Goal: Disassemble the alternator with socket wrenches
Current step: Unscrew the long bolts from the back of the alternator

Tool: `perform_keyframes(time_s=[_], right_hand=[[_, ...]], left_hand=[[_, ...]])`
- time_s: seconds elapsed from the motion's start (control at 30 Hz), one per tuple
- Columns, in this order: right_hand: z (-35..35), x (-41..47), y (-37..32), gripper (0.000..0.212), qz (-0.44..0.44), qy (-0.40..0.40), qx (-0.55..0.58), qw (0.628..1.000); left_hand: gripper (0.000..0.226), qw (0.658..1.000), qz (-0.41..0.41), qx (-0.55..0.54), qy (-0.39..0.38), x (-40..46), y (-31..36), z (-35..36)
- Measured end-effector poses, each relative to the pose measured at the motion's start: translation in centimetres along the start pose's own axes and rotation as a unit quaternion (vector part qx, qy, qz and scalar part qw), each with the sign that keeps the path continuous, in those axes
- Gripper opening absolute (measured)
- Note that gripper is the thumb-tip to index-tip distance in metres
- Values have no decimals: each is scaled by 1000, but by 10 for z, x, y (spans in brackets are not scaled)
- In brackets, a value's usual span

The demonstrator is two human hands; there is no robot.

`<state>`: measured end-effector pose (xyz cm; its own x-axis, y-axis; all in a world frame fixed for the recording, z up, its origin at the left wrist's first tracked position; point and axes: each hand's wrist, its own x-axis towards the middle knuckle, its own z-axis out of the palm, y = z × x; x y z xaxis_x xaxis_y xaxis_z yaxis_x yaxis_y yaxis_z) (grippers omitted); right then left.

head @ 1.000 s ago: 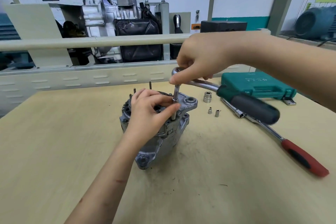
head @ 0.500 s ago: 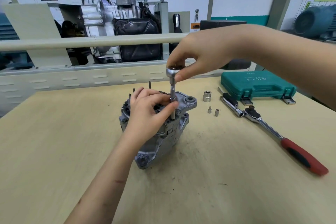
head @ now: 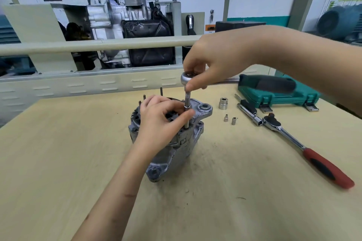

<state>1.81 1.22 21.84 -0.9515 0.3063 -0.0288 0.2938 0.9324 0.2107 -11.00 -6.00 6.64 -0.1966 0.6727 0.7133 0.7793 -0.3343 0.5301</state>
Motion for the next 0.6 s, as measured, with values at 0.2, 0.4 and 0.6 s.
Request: perform_keyframes(time_s=[0.2,0.4,0.6], right_hand=[[-1,-1,5,33,-29,-7,31,999],[1,-2,-2,55,11,20,11,1000],[11,3,-10,57,93,48,25,994]], left_hand=[[14,1000,14,6,-21,0,-6,-2],[15,1000,2,4,-17,2,-2,-1],[9,1000,-11,-10,-3,1,-2,0]])
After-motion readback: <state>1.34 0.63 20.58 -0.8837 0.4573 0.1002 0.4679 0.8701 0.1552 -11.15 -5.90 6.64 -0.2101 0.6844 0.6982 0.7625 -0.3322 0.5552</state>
